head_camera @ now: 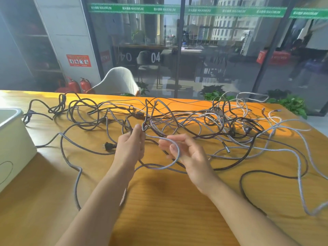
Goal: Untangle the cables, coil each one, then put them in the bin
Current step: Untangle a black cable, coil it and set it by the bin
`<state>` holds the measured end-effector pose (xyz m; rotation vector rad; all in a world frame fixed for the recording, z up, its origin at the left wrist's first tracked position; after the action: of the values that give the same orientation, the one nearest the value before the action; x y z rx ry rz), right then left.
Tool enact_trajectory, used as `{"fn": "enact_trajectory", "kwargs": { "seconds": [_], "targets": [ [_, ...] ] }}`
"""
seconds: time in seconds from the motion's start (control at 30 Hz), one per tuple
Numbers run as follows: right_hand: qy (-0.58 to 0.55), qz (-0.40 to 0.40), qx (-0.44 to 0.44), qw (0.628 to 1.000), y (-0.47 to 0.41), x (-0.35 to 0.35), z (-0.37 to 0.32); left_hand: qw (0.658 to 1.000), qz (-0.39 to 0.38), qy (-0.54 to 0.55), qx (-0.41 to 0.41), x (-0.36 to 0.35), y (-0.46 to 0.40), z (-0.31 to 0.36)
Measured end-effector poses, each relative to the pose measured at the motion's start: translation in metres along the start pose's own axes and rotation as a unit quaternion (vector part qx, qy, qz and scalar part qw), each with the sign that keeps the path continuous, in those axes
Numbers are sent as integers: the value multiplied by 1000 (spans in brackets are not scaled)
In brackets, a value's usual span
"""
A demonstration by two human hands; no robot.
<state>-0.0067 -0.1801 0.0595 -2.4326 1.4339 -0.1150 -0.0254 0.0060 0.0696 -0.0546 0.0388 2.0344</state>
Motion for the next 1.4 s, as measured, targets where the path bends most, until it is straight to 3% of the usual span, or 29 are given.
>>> {"fn": "enact_trajectory", "kwargs": {
  "seconds": [0.1,0.17,0.27,0.33,0.43,0.53,0.63,0.9,1.0,1.1,1.23,1.3,1.4],
  "targets": [
    [-115,-38,-75,990,2,-6,2,994,48,-91,-22,9,-6,-6],
    [-215,-18,-146,965,0,-7,2,992,59,-109,-15,11,-9,-9],
    [-185,49,-262,946,-1,-1,12,992,53,-113,-6,7,-9,-10],
    [-116,49,-296,947,-2,5,23,992,39,-120,-9,0,-5,-11],
    [-18,69,-232,970,-5,12,25,990,25,-139,-28,-8,1,-11],
    [1,72,-148,986,-5,18,17,987,42,-154,-23,-2,-1,-13],
    [-8,-4,-134,991,-2,24,13,989,36,-137,-30,4,-4,-12],
    [136,-166,-75,974,9,11,7,989,43,-126,-60,6,-6,-13],
    [260,-62,28,963,4,10,5,973,60,-183,-125,10,-9,-7],
    [294,85,140,942,-2,17,-10,963,90,-181,-178,20,-11,2],
    [340,234,251,876,-3,36,-35,957,106,-171,-208,26,-10,11],
    [349,268,245,864,-10,50,-44,958,97,-178,-202,24,-11,10],
    [348,206,185,896,-27,46,-39,961,82,-185,-191,23,-11,9]
  ]
}}
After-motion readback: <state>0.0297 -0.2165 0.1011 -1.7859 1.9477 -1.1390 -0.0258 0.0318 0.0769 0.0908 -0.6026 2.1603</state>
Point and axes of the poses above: each hand's wrist, its own y-axis away from the middle knuckle, its own x-axis out of the back of the hand, z = x × y, the point moved 3 cm from there along -y, towards the middle knuckle, and after that the axes turned 1 degree about x, right-handed, at the moved point
